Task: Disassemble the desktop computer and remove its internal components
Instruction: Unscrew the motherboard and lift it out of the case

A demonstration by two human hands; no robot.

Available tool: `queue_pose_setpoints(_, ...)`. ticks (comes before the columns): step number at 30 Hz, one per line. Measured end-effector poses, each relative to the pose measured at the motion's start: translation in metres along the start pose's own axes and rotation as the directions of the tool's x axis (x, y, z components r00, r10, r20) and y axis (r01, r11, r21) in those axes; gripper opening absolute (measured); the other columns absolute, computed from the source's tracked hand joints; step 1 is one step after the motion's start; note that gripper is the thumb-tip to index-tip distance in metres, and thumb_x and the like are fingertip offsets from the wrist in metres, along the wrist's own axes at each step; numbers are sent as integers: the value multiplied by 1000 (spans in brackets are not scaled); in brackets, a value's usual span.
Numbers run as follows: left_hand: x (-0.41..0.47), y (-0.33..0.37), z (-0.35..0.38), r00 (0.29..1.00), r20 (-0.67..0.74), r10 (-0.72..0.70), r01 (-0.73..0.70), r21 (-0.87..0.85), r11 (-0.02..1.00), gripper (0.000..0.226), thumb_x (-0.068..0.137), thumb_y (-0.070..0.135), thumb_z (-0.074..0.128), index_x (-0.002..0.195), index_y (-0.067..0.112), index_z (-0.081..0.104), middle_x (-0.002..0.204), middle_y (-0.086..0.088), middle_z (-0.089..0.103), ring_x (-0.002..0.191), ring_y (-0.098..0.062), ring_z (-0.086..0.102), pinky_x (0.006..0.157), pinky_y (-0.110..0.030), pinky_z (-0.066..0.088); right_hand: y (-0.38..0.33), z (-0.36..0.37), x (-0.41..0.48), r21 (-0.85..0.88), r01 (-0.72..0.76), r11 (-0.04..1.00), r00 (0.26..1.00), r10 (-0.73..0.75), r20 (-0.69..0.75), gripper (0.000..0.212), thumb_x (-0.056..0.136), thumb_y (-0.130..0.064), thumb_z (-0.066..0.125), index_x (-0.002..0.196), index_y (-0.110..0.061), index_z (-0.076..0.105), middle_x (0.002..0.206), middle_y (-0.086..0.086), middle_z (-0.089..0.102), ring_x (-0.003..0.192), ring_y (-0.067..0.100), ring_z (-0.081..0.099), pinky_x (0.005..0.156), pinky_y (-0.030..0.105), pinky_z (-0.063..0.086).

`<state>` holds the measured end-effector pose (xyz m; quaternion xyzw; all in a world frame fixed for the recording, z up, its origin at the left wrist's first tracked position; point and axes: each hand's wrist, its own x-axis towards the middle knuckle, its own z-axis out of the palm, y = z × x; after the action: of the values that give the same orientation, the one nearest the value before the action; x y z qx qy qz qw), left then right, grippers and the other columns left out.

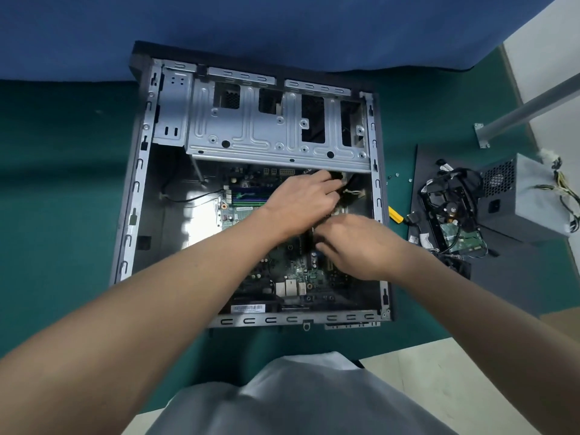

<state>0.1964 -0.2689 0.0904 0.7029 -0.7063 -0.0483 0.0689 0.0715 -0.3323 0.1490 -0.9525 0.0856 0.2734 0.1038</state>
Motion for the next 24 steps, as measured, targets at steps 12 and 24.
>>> queue_pose_setpoints(12, -62, -26, 55, 826, 427, -369, 372, 81, 925, 88, 93, 52, 48, 154, 14, -1, 162, -13, 2, 149, -26, 7, 119, -40, 4, 22, 10, 70, -541, -219, 812, 955, 293, 53, 33, 98, -24, 28, 112, -6, 52, 95, 10, 58, 90, 24, 55, 82, 39, 41)
queue_pose_setpoints(24, -60, -22, 64, 800, 454, -393, 453, -26, 891, 66, 103, 47, 20, 154, 16, -9, 160, -11, -15, 148, -25, -12, 118, -39, -7, 35, 24, 97, -335, -479, 811, 852, 521, 44, 18, 100, -13, 29, 91, -14, 44, 64, -2, 43, 53, 11, 39, 47, 26, 24)
